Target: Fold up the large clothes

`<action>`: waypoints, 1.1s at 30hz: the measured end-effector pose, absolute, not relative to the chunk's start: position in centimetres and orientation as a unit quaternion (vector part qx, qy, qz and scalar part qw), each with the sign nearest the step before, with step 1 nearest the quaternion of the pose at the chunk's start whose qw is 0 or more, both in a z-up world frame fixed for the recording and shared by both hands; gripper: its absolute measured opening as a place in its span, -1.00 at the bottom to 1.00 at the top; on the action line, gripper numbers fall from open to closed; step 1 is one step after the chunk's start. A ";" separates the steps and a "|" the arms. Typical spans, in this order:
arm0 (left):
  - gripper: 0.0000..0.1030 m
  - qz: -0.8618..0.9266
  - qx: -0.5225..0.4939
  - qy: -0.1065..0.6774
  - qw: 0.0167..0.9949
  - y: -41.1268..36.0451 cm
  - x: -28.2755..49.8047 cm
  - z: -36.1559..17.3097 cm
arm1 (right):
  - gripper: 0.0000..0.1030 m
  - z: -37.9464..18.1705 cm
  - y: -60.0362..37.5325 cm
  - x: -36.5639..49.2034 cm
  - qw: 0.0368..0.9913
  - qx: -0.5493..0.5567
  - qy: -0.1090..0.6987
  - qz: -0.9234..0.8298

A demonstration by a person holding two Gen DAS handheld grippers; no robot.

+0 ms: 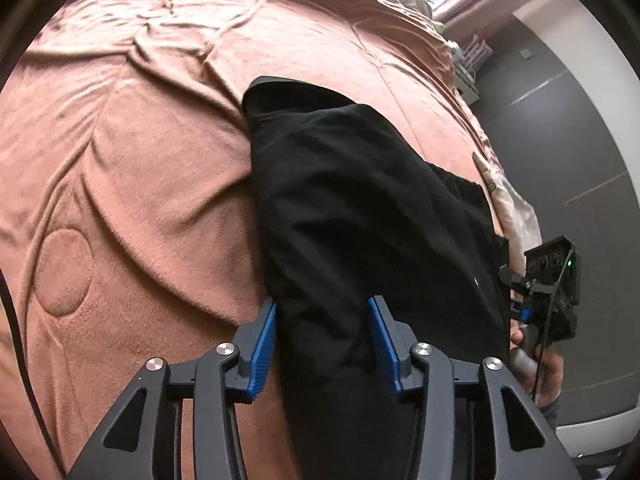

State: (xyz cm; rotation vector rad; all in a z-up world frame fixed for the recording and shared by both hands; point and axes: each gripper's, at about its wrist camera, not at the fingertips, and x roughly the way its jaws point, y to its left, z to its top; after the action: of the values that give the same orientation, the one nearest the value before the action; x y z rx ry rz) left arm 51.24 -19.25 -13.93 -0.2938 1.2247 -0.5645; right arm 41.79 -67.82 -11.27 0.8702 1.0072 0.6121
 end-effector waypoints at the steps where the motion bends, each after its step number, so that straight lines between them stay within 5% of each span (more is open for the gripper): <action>1: -0.10 -0.262 -0.130 0.564 0.772 -19.6 51.2 -13.6 | 0.66 -11.6 -68.3 41.7 0.723 0.423 0.458 0.298; 13: -0.09 -0.253 -0.118 0.568 0.774 -20.2 51.7 -13.9 | 0.66 -11.3 -67.3 42.9 0.722 0.405 0.468 0.308; 15: -0.03 -0.250 -0.125 0.569 0.774 -20.0 51.6 -14.2 | 0.49 -10.9 -67.0 43.0 0.724 0.402 0.472 0.301; 17: 0.09 -0.252 -0.139 0.576 0.765 -19.7 51.6 -14.8 | -0.12 -10.6 -66.8 42.9 0.720 0.408 0.480 0.292; 20: 0.17 -0.265 -0.152 0.592 0.746 -19.8 51.1 -15.9 | -0.50 -9.6 -66.8 42.1 0.726 0.401 0.475 0.294; 26: -0.12 -0.259 -0.175 0.575 0.756 -19.0 50.4 -15.2 | -0.76 -5.6 -64.8 40.3 0.765 0.360 0.451 0.285; 33: -0.45 -0.273 -0.190 0.542 0.772 -17.8 48.2 -12.3 | -0.81 -1.5 -63.5 36.0 0.789 0.339 0.417 0.296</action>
State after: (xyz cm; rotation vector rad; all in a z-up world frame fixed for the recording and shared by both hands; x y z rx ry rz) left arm 48.19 -17.78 -12.29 -0.4108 1.1748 -0.5920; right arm 35.97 -63.55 -1.45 0.7305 0.8986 0.6372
